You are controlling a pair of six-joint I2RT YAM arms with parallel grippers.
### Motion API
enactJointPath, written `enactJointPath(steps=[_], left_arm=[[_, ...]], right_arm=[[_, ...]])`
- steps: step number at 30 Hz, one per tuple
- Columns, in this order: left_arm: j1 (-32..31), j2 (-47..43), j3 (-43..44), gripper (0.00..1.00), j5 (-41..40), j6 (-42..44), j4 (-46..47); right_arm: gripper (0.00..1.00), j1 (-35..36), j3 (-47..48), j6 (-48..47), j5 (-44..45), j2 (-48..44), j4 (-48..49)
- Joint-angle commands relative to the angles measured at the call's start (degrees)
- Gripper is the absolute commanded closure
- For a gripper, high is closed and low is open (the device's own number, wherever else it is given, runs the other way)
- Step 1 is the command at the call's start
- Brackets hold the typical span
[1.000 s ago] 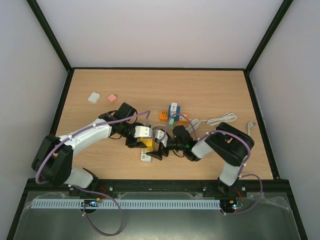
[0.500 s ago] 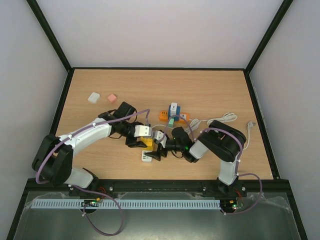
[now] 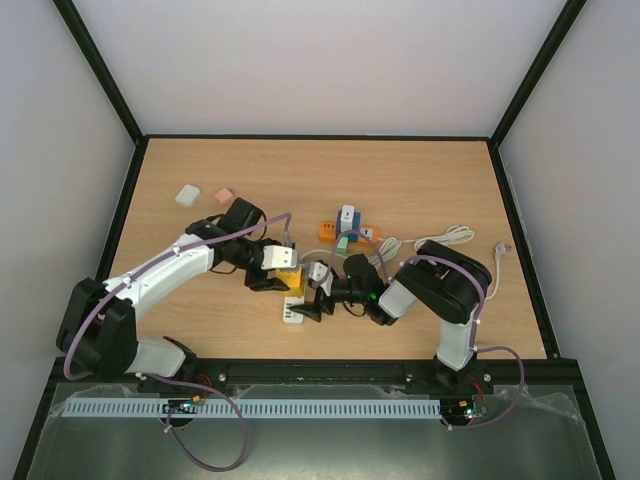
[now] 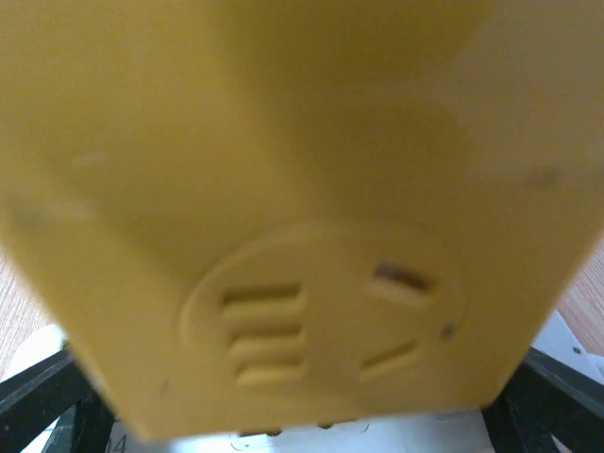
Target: Pull the plug off the socket
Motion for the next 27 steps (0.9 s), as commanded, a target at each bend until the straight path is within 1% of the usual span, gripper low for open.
enactJointPath(steps=[1,6,11,14,20,27], left_arm=[[2.1,-2.5,2.7,0.63,1.8,2.4,-4.4],[6.0,-3.7,3.9,0.63,1.6,3.9,-7.6],[12.9,-3.9,6.0,0.63,4.1,3.4,-10.9],[17.3,-3.8,6.5,0.60,4.5,-1.4,-9.8],[26.2,-2.2,6.2,0.60,5.9,-7.5,-9.4],[39.0,6.0,7.8,0.61,11.4,-13.5,-9.7]], right_arm=[[0.02,-0.2,-0.2,-0.6,1.0,1.5,-1.9],[0.02,-0.2,0.1,-0.4,0.5,1.1,-2.5],[0.02,-0.2,0.2,-0.1,0.1,-0.4,-3.3],[0.02,-0.2,0.7,0.6,-0.1,-1.6,-4.0],[0.02,-0.2,1.6,1.0,-0.5,-4.1,-5.8],[0.02,-0.2,3.4,1.5,-1.2,-7.3,-8.5]])
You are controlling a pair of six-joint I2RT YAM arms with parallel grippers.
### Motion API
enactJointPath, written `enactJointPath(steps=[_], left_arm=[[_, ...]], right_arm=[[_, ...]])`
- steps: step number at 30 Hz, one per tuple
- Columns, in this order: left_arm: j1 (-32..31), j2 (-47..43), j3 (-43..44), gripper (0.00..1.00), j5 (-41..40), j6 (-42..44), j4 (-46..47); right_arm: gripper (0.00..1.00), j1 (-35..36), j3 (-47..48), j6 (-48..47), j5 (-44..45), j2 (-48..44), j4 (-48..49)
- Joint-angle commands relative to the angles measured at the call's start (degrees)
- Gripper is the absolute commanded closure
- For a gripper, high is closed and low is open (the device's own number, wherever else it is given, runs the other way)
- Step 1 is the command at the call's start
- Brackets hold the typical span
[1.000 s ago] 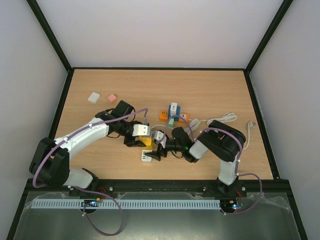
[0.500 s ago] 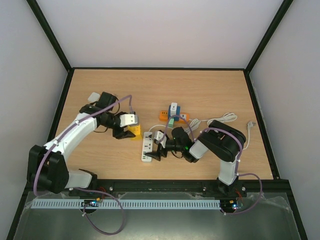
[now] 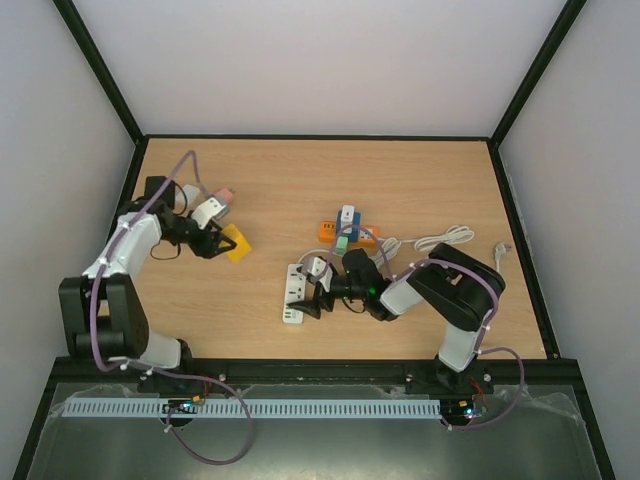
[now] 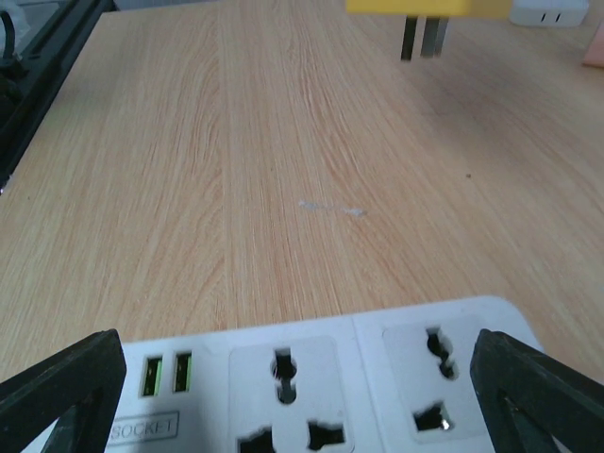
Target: Pull the plug off the socket
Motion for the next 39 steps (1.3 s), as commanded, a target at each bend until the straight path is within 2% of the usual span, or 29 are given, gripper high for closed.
enactJointPath(steps=[1,6,9,22,27,33,39], left_arm=[[7.5,6.2,3.2,0.61,6.7,-5.6,-1.4],[15.2,15.1,6.9,0.62,12.3,-7.0,-3.8],[17.6,18.6,8.3,0.62,13.0,-7.9,-3.8],[21.3,28.6,11.2,0.58,15.3,-10.4,-3.8],[21.5,31.1,11.4,0.54,15.5,-11.1,-3.3],[21.7,33.3,11.9,0.41,14.4,-12.9,-2.4],[22.3,32.2,11.4,0.22,11.1,-16.5,1.4]], right_arm=[[0.02,-0.1,2.6,0.4,-0.7,-3.6,-2.3],[0.02,-0.1,3.8,0.4,-0.1,-6.7,-4.8],[0.02,-0.2,4.5,0.3,0.5,-8.1,-6.5],[0.02,-2.2,10.0,-1.6,-0.3,-12.6,-20.4],[0.02,-3.5,9.7,-1.6,-0.7,-15.0,-22.5],[0.02,-4.8,10.3,-3.1,-0.9,-16.5,-27.2],[0.02,-6.7,14.5,-9.7,-1.1,-18.6,-42.0]])
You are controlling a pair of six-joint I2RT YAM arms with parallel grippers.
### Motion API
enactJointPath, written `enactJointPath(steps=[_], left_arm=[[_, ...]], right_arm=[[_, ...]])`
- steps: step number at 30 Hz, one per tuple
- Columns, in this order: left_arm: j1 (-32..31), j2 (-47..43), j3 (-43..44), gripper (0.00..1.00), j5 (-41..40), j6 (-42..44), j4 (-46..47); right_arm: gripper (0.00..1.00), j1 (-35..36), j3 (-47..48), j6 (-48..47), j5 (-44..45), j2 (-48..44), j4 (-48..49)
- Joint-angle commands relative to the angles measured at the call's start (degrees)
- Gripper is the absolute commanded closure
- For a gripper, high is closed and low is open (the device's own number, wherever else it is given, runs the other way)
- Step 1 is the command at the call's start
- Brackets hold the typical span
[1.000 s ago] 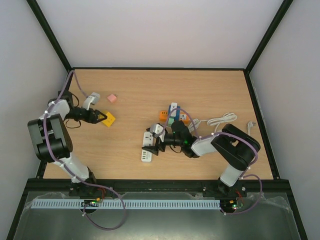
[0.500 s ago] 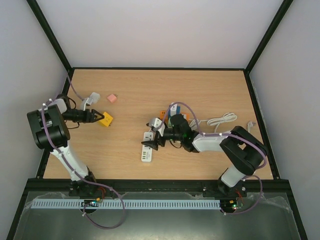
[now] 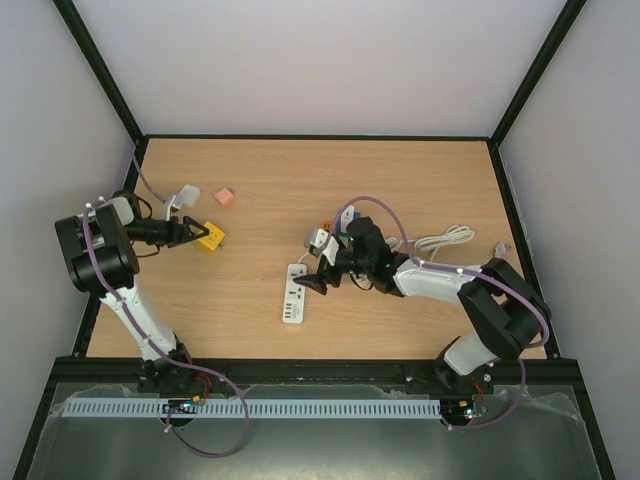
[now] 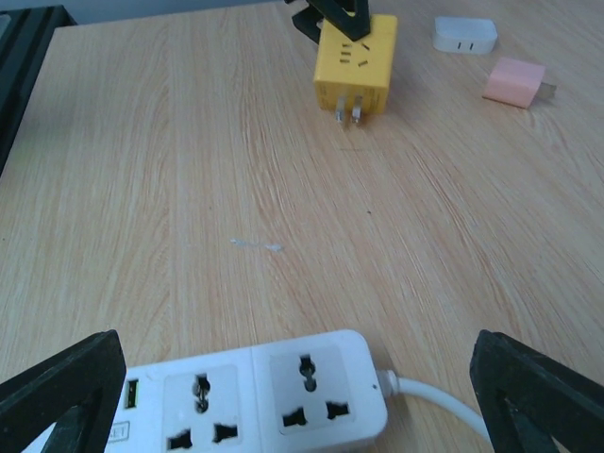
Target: Pull the plug off the socket
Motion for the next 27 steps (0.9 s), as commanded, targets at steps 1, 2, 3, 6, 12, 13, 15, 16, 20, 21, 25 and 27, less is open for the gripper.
enactJointPath(steps=[1,2,3,6,12,13,15,16,20,21,25,27], left_arm=[[0.7,0.2,0.1,0.19,-3.5,-2.7,3.2],[0.7,-0.1,0.1,0.15,-4.1,-3.5,3.8],[0.7,-0.2,0.0,0.11,-4.7,-3.9,4.3],[0.7,-1.1,-0.3,0.01,-6.3,-5.1,5.8],[0.7,-4.1,-0.8,0.00,-10.5,-6.3,7.7],[0.7,-4.7,-0.7,0.00,-11.3,-6.3,7.8],[0.7,-6.3,-0.7,0.00,-13.0,-6.1,8.1],[0.6,-7.3,-0.8,0.00,-14.2,-6.2,8.4],[0.3,-11.7,-1.6,0.00,-15.7,-5.9,8.9],[0.0,-12.9,-1.7,0.00,-15.7,-5.5,8.7],[-2.3,-18.5,-2.9,0.00,-16.2,-4.1,7.7],[-4.3,-21.3,-3.9,0.00,-17.3,-3.6,7.7]], right_arm=[[0.02,-1.3,4.3,-6.9,-0.7,-3.3,-12.8],[0.02,-1.5,4.9,-8.0,-0.5,-3.6,-14.9],[0.02,-1.7,5.5,-9.1,-0.5,-3.9,-17.3],[0.01,-2.1,7.2,-12.6,-0.4,-5.3,-24.0],[0.00,-2.7,8.7,-21.1,3.2,-8.8,-38.2],[0.01,-2.9,8.9,-22.3,4.2,-9.4,-40.3],[0.02,-3.1,9.2,-24.6,6.2,-10.4,-44.6],[0.02,-3.3,9.3,-25.5,7.1,-10.8,-46.1],[0.05,-3.8,8.2,-28.9,12.0,-12.3,-49.5],[0.06,-3.9,8.0,-29.5,13.3,-12.4,-50.0],[0.08,-5.1,7.8,-31.9,17.8,-12.4,-52.7],[0.09,-6.5,7.8,-33.4,18.7,-12.2,-54.4]])
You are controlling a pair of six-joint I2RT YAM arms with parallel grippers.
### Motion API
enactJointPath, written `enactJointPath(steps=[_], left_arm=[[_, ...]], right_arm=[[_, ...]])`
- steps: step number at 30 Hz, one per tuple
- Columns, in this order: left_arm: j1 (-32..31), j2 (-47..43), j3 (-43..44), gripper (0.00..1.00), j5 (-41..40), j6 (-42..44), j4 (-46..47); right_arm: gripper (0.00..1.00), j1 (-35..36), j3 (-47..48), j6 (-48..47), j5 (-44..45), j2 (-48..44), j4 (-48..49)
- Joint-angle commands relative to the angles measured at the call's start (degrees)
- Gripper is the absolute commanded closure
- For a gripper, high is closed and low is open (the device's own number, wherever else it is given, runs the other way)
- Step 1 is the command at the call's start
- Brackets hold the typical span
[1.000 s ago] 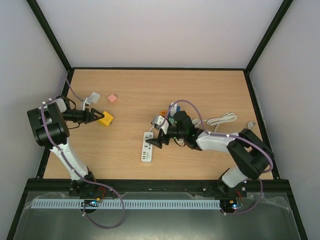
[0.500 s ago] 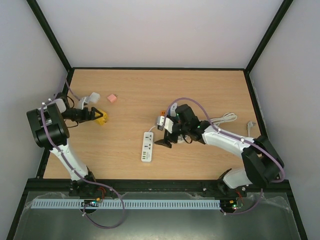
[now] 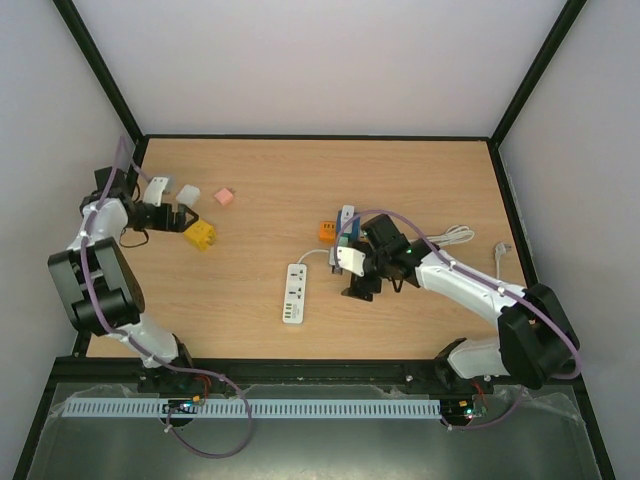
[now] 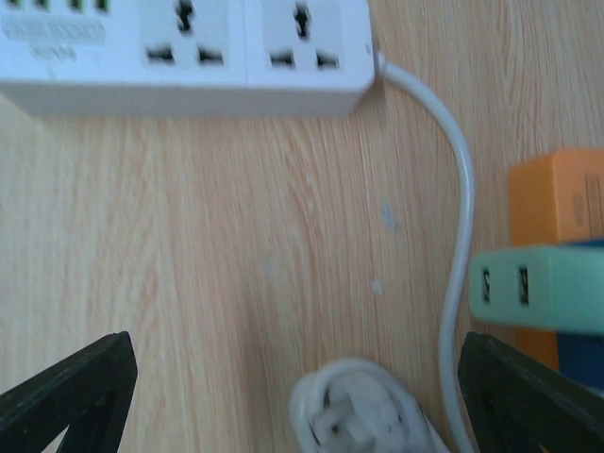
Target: Pull the plug off the socket
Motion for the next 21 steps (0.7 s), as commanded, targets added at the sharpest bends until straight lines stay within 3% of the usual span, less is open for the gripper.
enactJointPath(steps=[1,12,21], left_arm=[[-4.3,-6.7,-2.5,0.00,-2.1,1.8,-1.0],[-18.2,-17.3,-4.3,0.00,-5.6,-1.2,0.1],[-20.4,-18.8,-4.0,0.00,-5.1,-4.0,0.9]], right_arm=[[0.09,-2.7,0.0,-5.3,6.3,-0.9,-6.8],[0.06,-9.0,-3.7,-11.4,10.4,-2.6,-5.1],[0.03,-9.0,-2.4,-13.3,12.8,5.5,0.3]])
